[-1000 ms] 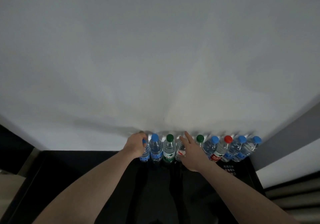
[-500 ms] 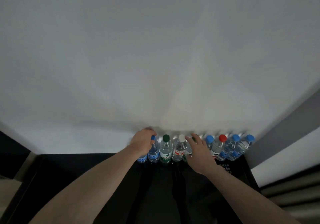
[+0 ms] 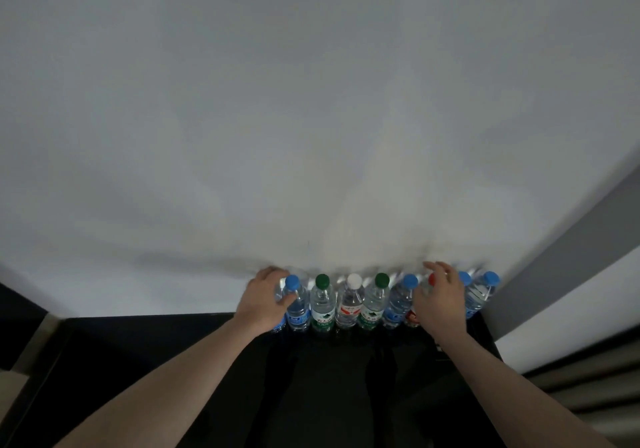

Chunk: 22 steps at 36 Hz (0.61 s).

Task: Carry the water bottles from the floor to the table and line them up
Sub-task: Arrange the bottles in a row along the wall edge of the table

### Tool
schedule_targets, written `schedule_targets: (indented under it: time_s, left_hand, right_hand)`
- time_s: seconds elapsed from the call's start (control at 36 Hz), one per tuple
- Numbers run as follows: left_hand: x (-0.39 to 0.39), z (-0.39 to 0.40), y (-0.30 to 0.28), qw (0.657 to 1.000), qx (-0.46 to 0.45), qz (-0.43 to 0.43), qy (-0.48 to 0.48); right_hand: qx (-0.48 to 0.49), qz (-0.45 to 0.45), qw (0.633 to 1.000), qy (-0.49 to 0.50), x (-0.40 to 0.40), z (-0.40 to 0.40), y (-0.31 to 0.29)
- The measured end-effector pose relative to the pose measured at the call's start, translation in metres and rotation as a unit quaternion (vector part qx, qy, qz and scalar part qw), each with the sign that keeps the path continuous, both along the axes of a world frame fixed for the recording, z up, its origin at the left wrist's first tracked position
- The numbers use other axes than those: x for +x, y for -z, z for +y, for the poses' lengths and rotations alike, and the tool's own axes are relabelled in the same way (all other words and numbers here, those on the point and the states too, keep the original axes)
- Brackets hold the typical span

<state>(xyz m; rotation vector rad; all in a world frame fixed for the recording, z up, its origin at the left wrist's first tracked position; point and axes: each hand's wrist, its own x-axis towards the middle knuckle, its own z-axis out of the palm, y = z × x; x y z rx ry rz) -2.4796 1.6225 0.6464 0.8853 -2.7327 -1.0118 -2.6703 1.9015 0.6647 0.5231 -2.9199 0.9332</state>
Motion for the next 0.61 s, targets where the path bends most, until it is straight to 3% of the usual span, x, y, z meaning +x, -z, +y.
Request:
schedule_targets:
  time_s: [0.14,0.22,0.36,0.53,0.61]
  left_hand:
    - [0.013,-0.004,0.013,0.993,0.092,-0.012,-0.078]
    - [0.015,-0.006,0.02,0.986,0.138,-0.013,-0.091]
    - [0.009,-0.003,0.03,0.988,0.133,-0.042,-0.067]
    - [-0.004,-0.001,0.036,0.99,0.131,-0.034,-0.048]
    - [-0.004,-0.001,0.039,0.99,0.128,-0.036,-0.051]
  right_hand:
    - [-0.053,-0.1,0.984,0.135,-0.038,0.035,0.013]
    - [-0.032,-0.158,0.977,0.141,-0.057,0.049,0.019]
    - [-0.015,-0.204,0.972,0.113,-0.079,0.049,0.03]
    - [-0.015,-0.143,0.983,0.116,-0.075,0.054,0.032]
    - [-0.031,-0.013,0.992,0.122,-0.061,0.068,0.033]
